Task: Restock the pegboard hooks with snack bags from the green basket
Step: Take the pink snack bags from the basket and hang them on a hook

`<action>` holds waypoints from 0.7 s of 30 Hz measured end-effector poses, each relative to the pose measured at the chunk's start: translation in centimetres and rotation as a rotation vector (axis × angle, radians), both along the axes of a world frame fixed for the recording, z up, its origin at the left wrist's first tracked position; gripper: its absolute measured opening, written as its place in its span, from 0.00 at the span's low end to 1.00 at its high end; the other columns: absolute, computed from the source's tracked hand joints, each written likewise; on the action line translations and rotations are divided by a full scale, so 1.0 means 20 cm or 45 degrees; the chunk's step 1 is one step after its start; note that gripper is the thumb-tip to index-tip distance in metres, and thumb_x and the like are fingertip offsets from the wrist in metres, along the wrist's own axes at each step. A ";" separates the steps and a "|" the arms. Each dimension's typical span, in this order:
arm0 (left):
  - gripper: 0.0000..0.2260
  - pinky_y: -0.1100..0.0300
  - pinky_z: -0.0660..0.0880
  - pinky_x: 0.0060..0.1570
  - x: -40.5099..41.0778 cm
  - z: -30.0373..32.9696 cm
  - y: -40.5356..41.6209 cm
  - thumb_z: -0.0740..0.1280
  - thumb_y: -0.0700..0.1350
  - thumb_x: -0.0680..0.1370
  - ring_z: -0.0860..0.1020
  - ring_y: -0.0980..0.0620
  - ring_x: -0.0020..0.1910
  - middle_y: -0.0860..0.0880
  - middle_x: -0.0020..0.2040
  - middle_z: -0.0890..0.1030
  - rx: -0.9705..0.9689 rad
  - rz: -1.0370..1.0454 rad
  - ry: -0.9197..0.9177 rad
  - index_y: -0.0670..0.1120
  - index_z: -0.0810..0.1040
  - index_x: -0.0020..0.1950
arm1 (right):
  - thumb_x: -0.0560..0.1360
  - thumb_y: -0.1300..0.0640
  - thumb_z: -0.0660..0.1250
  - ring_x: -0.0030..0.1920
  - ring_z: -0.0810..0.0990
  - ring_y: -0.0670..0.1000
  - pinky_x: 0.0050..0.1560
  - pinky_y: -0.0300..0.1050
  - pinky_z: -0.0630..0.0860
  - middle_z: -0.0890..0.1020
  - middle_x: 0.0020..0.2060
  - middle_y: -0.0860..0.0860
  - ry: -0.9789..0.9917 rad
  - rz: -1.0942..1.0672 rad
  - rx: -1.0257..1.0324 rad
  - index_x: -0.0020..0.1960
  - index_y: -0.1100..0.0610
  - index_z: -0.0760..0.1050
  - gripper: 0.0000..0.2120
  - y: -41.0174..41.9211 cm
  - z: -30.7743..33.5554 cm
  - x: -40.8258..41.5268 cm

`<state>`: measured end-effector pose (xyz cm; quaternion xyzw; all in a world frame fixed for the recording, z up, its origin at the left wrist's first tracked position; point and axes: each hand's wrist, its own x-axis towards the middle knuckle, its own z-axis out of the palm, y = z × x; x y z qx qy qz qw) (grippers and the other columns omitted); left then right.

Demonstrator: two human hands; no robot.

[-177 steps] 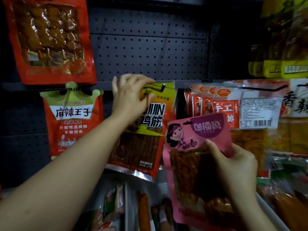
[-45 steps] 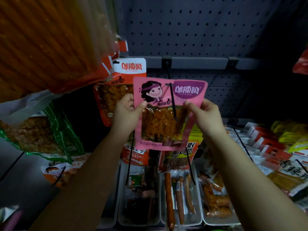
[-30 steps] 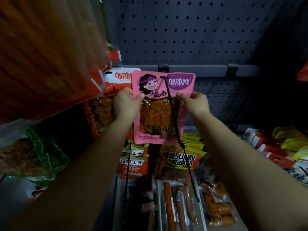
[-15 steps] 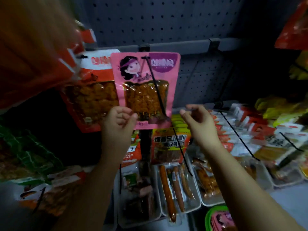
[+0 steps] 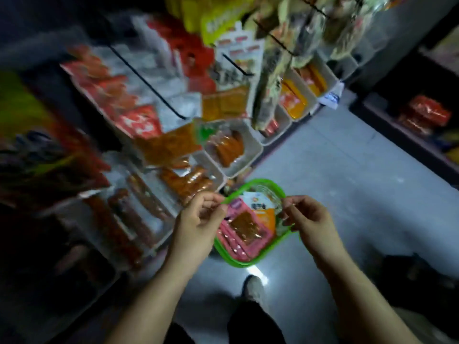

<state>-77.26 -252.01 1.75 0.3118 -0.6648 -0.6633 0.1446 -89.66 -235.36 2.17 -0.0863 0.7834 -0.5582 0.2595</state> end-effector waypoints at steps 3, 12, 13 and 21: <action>0.14 0.68 0.72 0.43 -0.19 -0.50 0.12 0.66 0.30 0.75 0.76 0.66 0.36 0.51 0.39 0.79 -0.034 0.048 -0.214 0.50 0.75 0.41 | 0.77 0.68 0.63 0.24 0.75 0.38 0.26 0.28 0.69 0.79 0.29 0.52 -0.137 0.076 0.215 0.38 0.58 0.75 0.11 0.16 -0.36 -0.22; 0.11 0.48 0.72 0.52 -0.43 -2.04 0.34 0.70 0.36 0.73 0.80 0.44 0.42 0.43 0.40 0.83 0.338 0.174 -0.810 0.52 0.76 0.38 | 0.75 0.54 0.68 0.50 0.82 0.57 0.44 0.42 0.71 0.84 0.47 0.59 -0.148 0.743 0.986 0.52 0.56 0.80 0.08 0.28 -1.87 -0.74; 0.08 0.49 0.71 0.53 -0.46 -2.15 0.35 0.69 0.36 0.73 0.80 0.48 0.41 0.45 0.40 0.83 0.435 0.170 -0.803 0.49 0.78 0.41 | 0.76 0.52 0.68 0.52 0.82 0.57 0.45 0.42 0.71 0.84 0.48 0.58 -0.143 0.795 1.053 0.55 0.56 0.79 0.11 0.26 -2.02 -0.77; 0.20 0.45 0.74 0.59 -0.58 -2.71 0.41 0.64 0.35 0.78 0.77 0.43 0.57 0.45 0.59 0.77 0.591 0.284 -0.809 0.46 0.68 0.69 | 0.72 0.51 0.72 0.59 0.79 0.61 0.59 0.56 0.75 0.80 0.57 0.62 -0.264 0.757 0.886 0.62 0.62 0.75 0.23 0.02 -2.81 -0.86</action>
